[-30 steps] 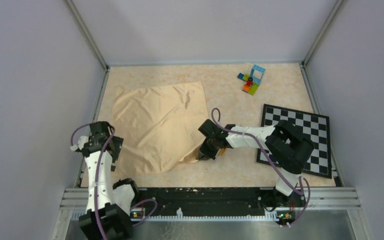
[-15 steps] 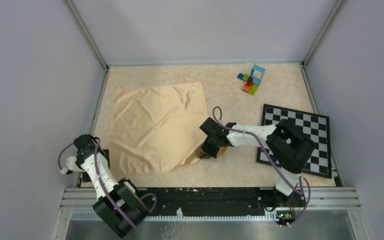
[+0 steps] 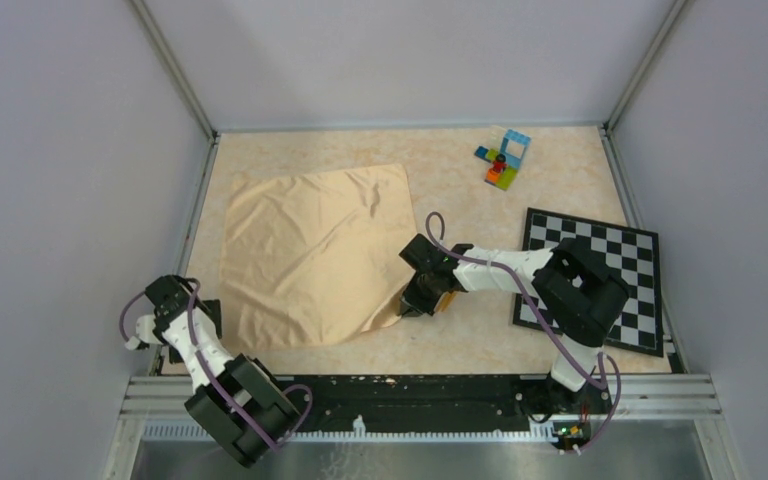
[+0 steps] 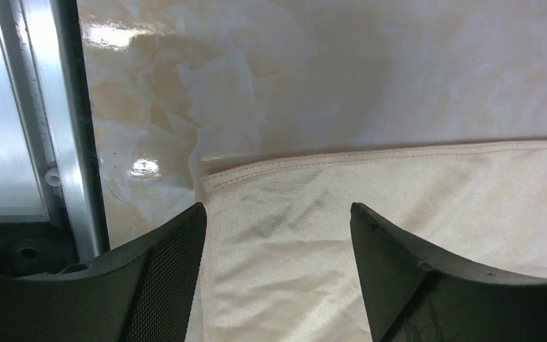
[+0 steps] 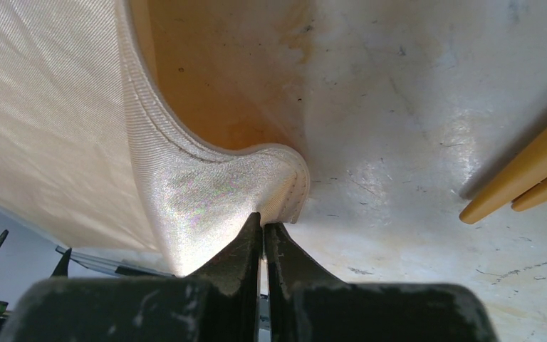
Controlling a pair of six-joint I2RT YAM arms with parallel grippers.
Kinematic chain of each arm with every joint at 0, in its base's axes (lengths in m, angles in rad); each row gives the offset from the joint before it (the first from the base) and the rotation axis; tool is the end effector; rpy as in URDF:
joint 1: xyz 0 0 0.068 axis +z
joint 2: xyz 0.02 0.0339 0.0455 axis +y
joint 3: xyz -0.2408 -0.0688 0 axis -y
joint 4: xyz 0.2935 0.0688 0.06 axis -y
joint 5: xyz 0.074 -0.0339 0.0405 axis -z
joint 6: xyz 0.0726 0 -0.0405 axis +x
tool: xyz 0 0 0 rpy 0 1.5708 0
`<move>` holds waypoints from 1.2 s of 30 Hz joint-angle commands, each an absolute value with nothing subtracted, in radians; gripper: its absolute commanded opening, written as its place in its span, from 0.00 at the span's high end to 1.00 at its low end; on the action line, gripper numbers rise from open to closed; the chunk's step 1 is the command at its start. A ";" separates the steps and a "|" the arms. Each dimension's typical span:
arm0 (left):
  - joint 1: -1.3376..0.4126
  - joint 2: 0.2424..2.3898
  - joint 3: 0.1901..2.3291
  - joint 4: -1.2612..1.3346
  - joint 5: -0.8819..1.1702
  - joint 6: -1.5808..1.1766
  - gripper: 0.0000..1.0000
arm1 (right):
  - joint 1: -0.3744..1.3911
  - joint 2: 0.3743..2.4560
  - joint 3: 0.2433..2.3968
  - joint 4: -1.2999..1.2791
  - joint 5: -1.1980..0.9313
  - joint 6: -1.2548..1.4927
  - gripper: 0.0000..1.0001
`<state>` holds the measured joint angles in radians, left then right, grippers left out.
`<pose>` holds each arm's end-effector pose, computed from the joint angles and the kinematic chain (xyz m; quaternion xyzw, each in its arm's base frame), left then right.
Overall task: Fold the napkin into a case and place the utensils inside
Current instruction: Pick up the flattened napkin from the center of the board.
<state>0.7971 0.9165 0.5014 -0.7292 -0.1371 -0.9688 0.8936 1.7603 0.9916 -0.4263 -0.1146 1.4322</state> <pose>0.1512 0.1690 0.1083 -0.7625 0.6078 0.0486 0.2161 0.2264 0.2949 0.0531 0.2506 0.9483 0.1935 0.0223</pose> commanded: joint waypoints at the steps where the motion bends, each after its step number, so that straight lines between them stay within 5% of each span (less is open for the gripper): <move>1: 0.802 0.972 0.482 -0.682 -0.117 -0.962 0.20 | 0.887 1.775 1.018 -0.452 -0.092 1.425 1.00; 13: 0.804 1.130 0.470 -0.640 -0.174 -0.955 0.26 | 0.887 1.780 1.029 -0.455 -0.093 1.436 1.00; 26: 0.804 1.096 0.447 -0.499 -0.071 -0.816 1.00 | 0.887 1.766 1.025 -0.431 -0.052 1.405 1.00; 36: 0.783 0.915 0.485 -0.522 0.044 -0.775 1.00 | 0.882 1.700 1.058 -0.483 0.118 1.328 1.00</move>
<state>0.7971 0.9825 0.4759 -0.5346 0.0097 -0.8040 0.8936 1.7527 1.0115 -0.4370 0.0006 1.3655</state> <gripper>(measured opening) 0.004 0.008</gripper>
